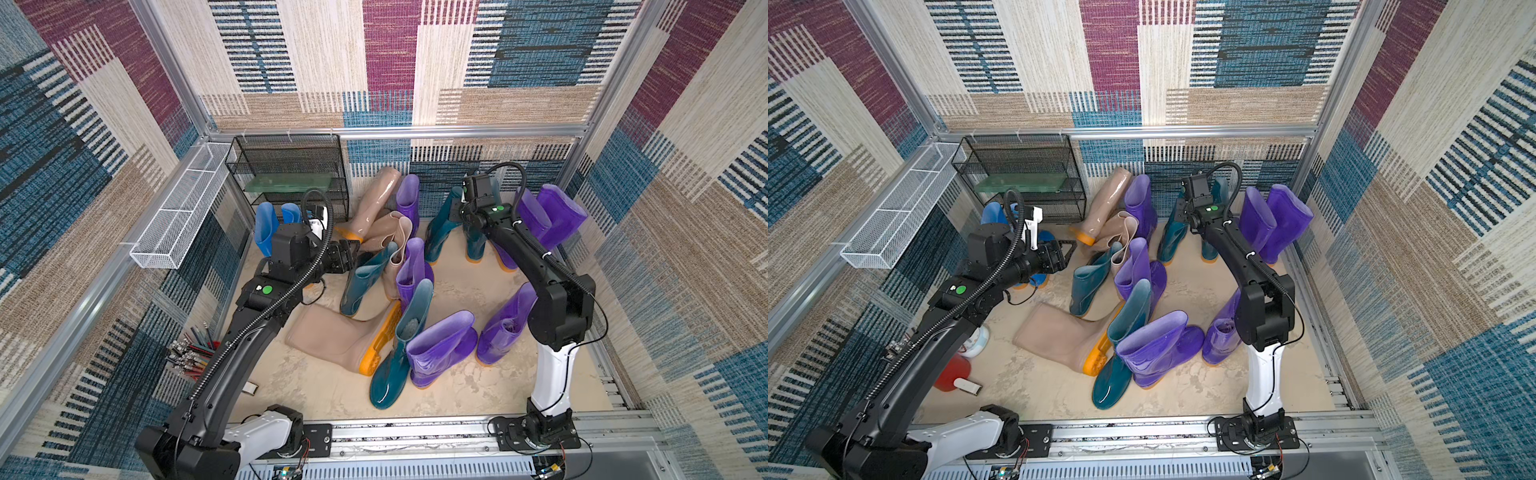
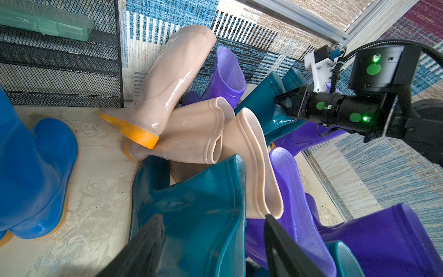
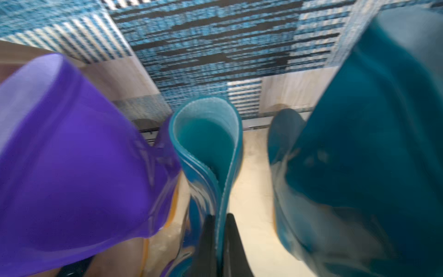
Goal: Match and arrange rain boots in pairs
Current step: Pair a pair of rain boots at the center of the board.
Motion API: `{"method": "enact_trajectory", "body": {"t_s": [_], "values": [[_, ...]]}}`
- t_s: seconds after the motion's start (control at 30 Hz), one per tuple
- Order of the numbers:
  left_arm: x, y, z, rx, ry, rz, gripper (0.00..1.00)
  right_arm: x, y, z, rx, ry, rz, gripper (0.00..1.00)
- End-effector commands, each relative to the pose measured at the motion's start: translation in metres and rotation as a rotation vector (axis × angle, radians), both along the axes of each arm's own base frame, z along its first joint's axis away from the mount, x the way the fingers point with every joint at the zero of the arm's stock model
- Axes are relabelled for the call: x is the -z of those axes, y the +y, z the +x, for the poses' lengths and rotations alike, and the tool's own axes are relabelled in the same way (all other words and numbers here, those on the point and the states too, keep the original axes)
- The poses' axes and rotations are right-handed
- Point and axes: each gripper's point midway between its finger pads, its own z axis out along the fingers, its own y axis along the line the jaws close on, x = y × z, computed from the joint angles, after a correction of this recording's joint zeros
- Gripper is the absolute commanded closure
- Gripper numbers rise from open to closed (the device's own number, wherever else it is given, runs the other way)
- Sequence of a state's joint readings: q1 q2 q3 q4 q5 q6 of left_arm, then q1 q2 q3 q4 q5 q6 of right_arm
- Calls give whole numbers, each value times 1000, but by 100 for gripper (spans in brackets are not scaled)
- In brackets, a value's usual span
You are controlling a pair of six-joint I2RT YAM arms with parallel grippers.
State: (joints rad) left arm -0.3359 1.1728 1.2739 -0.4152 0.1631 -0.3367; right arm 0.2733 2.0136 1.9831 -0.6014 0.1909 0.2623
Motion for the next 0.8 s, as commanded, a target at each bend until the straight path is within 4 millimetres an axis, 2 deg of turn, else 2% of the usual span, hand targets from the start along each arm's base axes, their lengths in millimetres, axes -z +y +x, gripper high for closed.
{"method": "enact_trajectory", "body": {"t_s": [0.0, 0.3, 0.4, 0.57, 0.67, 0.77], "values": [[-2, -1, 2, 9, -18, 13, 32, -13, -19, 8, 18, -33, -31, 100], [6, -3, 6, 13, 3, 17, 32, -20, -49, 20, 63, -31, -136, 100], [7, -2, 7, 8, 3, 21, 33, -11, -51, 22, -19, 2, -195, 100], [7, -3, 7, 11, 4, 17, 33, -3, -74, 18, 23, 55, -289, 98], [8, -4, 7, 18, 9, 15, 33, -9, -84, 21, 62, 37, -334, 98], [9, -5, 8, 16, 10, 16, 32, -21, -79, 26, 42, 6, -332, 95]]}}
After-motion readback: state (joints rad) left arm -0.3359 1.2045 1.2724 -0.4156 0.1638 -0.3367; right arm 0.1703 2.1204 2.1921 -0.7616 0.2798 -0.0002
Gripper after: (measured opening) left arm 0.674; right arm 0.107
